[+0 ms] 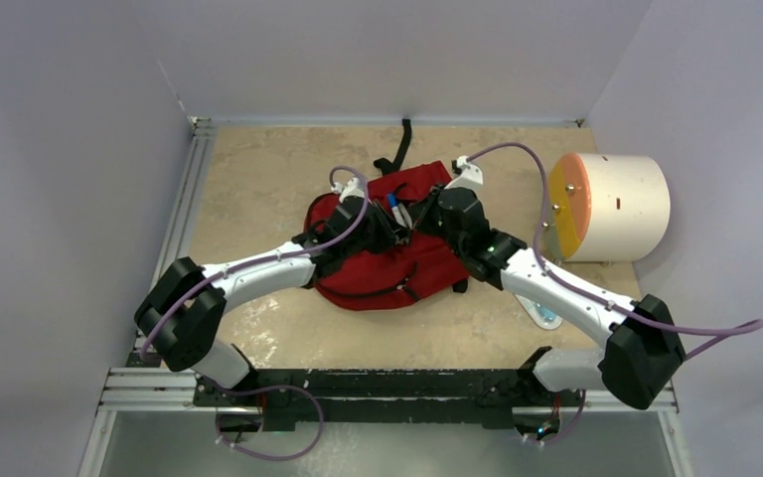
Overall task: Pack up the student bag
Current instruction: Place the stationery in the student bag.
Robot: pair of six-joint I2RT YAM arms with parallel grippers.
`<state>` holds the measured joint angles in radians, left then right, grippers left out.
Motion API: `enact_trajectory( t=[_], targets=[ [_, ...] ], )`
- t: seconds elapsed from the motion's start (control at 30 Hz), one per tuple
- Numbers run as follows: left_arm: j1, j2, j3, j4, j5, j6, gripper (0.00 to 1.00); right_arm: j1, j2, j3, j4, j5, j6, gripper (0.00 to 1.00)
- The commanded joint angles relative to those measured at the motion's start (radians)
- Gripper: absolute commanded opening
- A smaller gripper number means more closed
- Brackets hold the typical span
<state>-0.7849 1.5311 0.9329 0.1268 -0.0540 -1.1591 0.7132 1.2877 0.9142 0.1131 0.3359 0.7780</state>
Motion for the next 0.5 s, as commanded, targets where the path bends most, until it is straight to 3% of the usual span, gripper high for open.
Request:
enact_trajectory(
  t=[0.0,0.47],
  targets=[
    [-0.005,-0.04,-0.035,0.004,0.049,0.025,0.0,0.0,0.006,0.065,0.036,0.061,-0.006,0.0],
    [-0.005,-0.057,-0.095,0.046,0.162,0.059,0.0,0.0,0.137,0.153,-0.013,0.045,-0.057,0.0]
  ],
)
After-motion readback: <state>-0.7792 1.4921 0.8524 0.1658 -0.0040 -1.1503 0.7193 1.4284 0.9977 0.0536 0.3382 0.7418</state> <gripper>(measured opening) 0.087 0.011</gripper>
